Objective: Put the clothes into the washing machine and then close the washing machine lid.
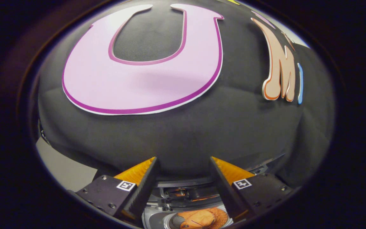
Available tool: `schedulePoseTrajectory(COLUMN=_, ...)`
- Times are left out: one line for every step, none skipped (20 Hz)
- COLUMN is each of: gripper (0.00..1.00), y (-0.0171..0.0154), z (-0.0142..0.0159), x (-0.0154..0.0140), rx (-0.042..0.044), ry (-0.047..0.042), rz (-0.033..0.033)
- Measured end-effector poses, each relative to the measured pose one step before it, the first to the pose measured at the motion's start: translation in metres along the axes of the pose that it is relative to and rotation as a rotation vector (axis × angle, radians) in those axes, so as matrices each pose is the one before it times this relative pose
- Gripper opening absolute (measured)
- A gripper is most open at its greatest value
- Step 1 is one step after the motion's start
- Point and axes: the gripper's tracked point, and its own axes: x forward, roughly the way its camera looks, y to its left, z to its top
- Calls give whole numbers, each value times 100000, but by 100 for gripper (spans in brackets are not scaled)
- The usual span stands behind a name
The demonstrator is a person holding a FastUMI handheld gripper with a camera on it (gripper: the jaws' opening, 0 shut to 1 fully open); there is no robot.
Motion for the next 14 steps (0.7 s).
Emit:
schedulePoseTrajectory(gripper=96, y=-1, z=-12, x=-141, rx=-172, ry=112, rz=194)
schedulePoseTrajectory(gripper=96, y=9, z=-130, x=-304, rx=21, ry=-354, rz=294)
schedulePoseTrajectory(gripper=96, y=-6, z=-37, x=-281, rx=-68, ry=-205, rz=366)
schedulePoseTrajectory(gripper=96, y=-50, z=-49, x=-192, rx=-5, ry=-444, rz=373)
schedulePoseTrajectory(gripper=96, y=1, z=-61, x=-143, rx=87, ry=-442, rz=271)
schedulePoseTrajectory(gripper=96, y=-22, z=-140, x=-279, rx=-246, ry=-97, rz=332)
schedulePoseTrajectory(gripper=96, y=-61, z=26, x=-356, rx=2, ry=-56, rz=222)
schedulePoseTrajectory(gripper=96, y=7, z=-127, x=-117, rx=-138, ry=5, rz=146)
schedulePoseTrajectory(gripper=96, y=-26, z=-137, x=-193, rx=-287, ry=186, rz=112)
schedulePoseTrajectory(gripper=96, y=-9, z=-54, x=-243, rx=-70, ry=18, rz=140)
schedulePoseTrajectory(gripper=96, y=-37, z=-61, x=-240, rx=-45, ry=35, rz=270)
schedulePoseTrajectory(gripper=96, y=8, z=-161, x=-165, rx=-152, ry=110, rz=385)
schedulePoseTrajectory(gripper=96, y=-46, z=-54, x=-251, rx=152, ry=166, rz=419)
schedulePoseTrajectory(gripper=96, y=-3, z=-91, x=-213, rx=-127, ry=-17, rz=382)
